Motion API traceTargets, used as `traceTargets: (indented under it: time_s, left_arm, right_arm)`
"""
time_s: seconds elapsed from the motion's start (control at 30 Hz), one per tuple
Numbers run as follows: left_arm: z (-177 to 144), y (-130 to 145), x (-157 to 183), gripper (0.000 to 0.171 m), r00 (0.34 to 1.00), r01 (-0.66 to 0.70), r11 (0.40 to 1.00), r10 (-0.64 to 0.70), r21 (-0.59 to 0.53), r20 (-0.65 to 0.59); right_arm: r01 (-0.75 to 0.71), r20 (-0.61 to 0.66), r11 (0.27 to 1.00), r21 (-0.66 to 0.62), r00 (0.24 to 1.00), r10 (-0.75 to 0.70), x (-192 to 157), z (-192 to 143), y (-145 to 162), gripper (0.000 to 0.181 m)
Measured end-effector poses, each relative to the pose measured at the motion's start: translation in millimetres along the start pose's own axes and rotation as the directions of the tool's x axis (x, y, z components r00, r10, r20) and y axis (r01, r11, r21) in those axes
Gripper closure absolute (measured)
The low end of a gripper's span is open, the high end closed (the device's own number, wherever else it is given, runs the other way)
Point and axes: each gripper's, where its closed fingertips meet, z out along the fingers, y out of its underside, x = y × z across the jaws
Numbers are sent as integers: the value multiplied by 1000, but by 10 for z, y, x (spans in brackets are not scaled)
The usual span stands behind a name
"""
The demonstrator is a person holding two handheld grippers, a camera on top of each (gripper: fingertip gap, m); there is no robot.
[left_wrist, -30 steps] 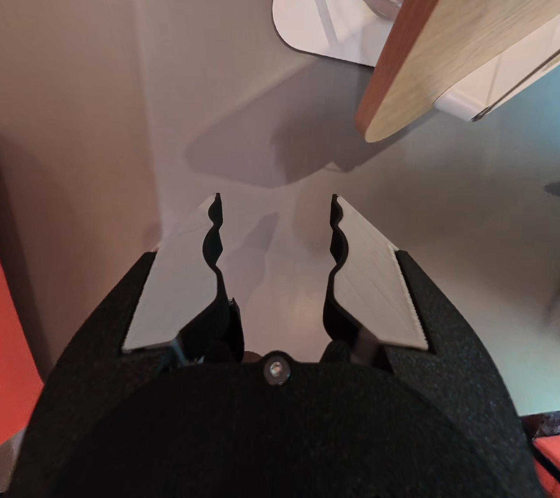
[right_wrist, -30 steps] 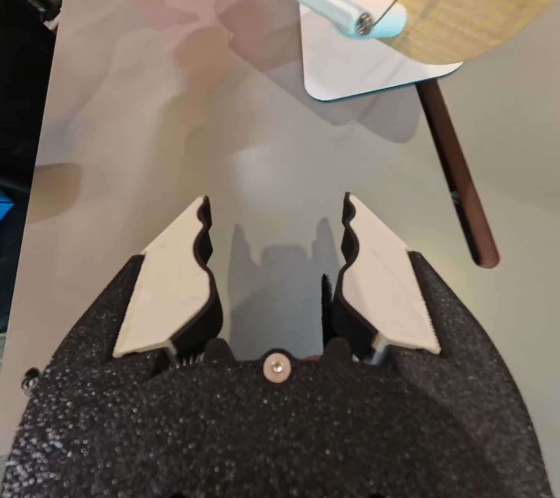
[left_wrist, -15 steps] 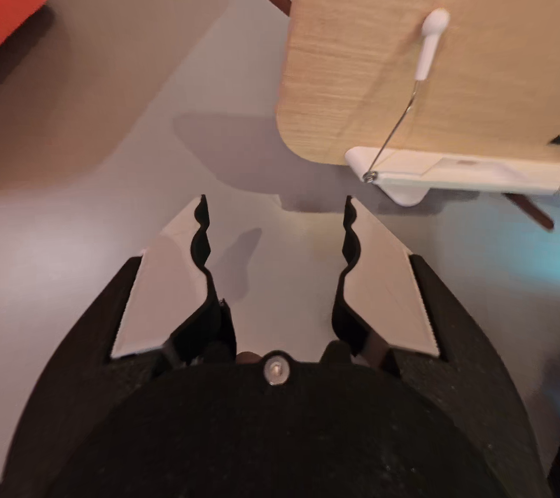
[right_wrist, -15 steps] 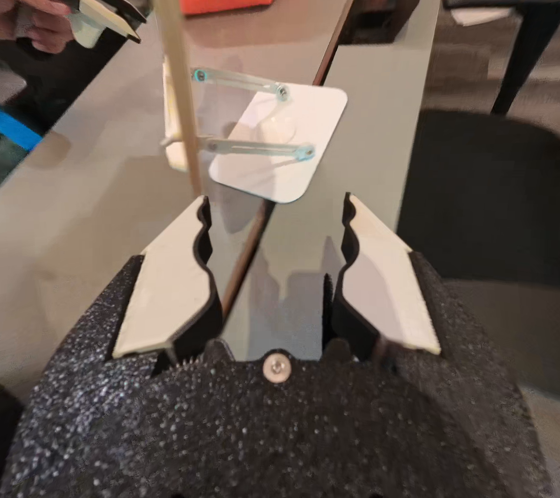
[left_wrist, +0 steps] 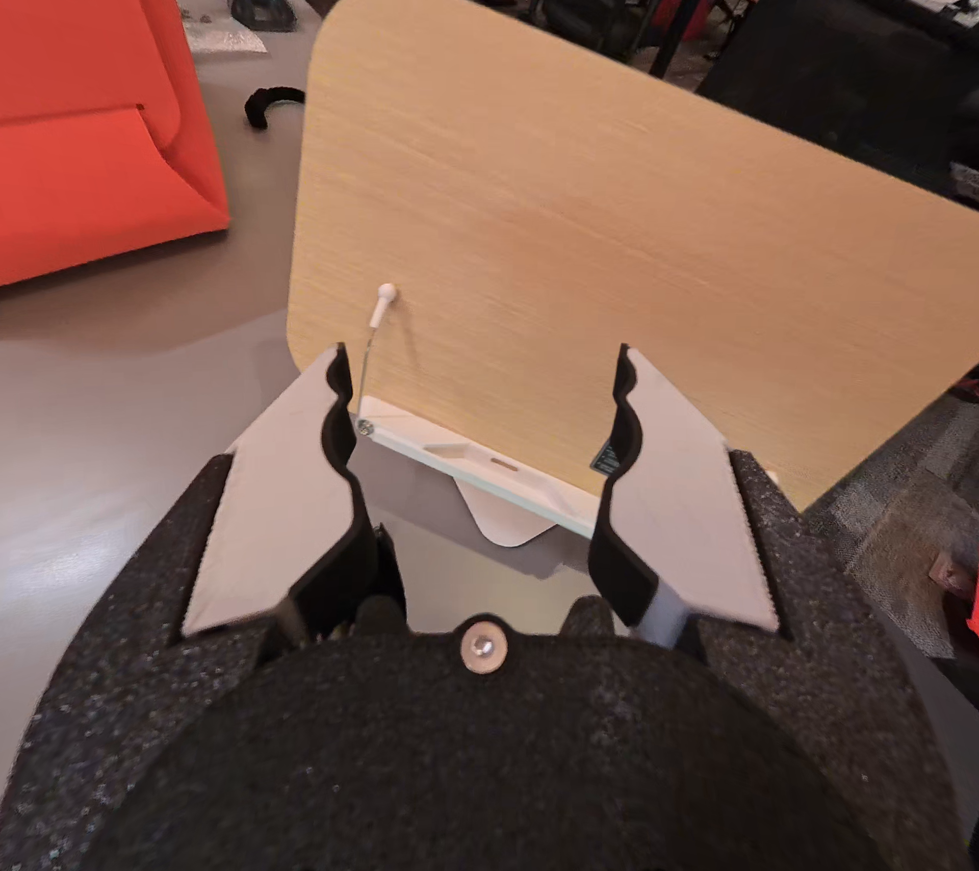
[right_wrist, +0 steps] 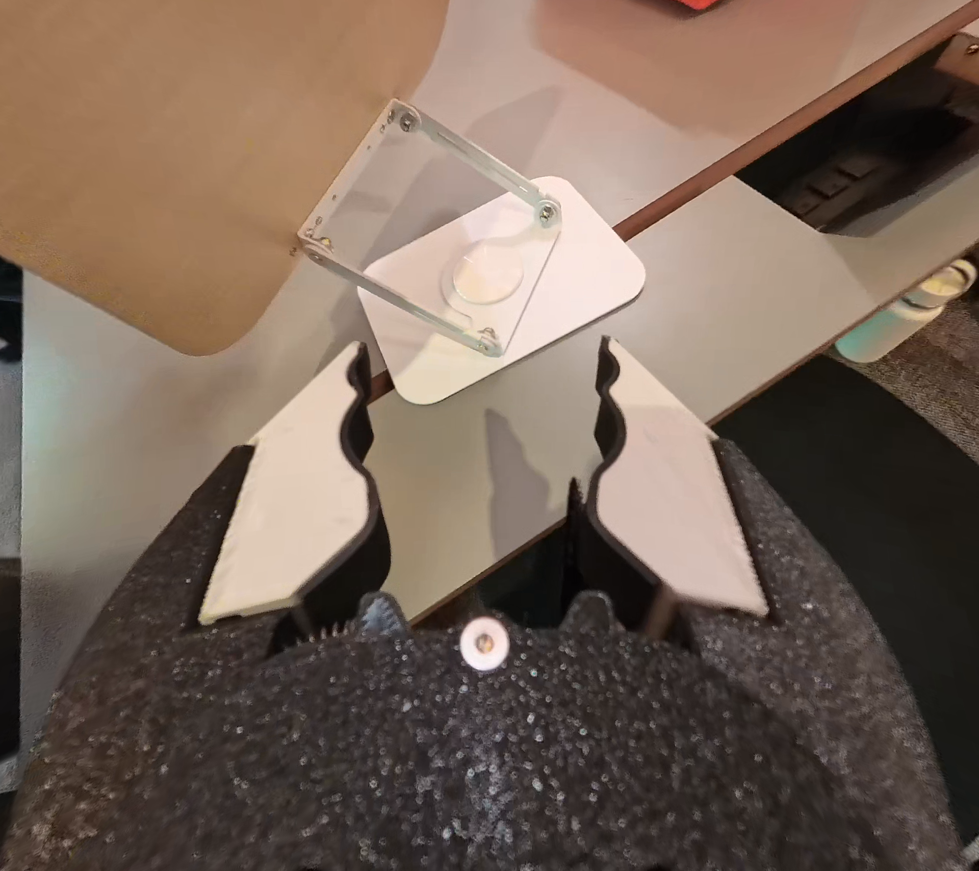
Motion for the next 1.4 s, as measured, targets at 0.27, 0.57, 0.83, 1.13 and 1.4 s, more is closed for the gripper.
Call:
traceTargets:
  time_s: [0.27, 0.57, 0.83, 1.13, 1.4]
  left_arm:
    - [-112, 248, 644, 68, 961, 170, 979, -190, 113, 200]
    - [-245, 684, 1599, 61, 540, 288, 878, -478, 382, 692]
    - [285, 842, 2329, 86, -33, 188, 762, -625, 619, 780]
    - [1561, 712, 2113, 81, -98, 163, 704, -685, 691, 722]
    - [1957, 449, 1866, 85, -116, 147, 698, -692, 701, 713]
  right_arm:
    - [102, 197, 991, -86, 977, -84, 228, 527, -333, 101]
    - [329, 552, 944, -16, 791, -266, 687, 1322, -848, 96]
    - [540, 885, 835, 105, 332, -326, 804, 1773, -1043, 99]
    - [679, 941, 709, 190, 81, -329, 584, 2156, -978, 93]
    - [695, 930, 684, 221, 61, -363, 555, 2136, -1030, 94]
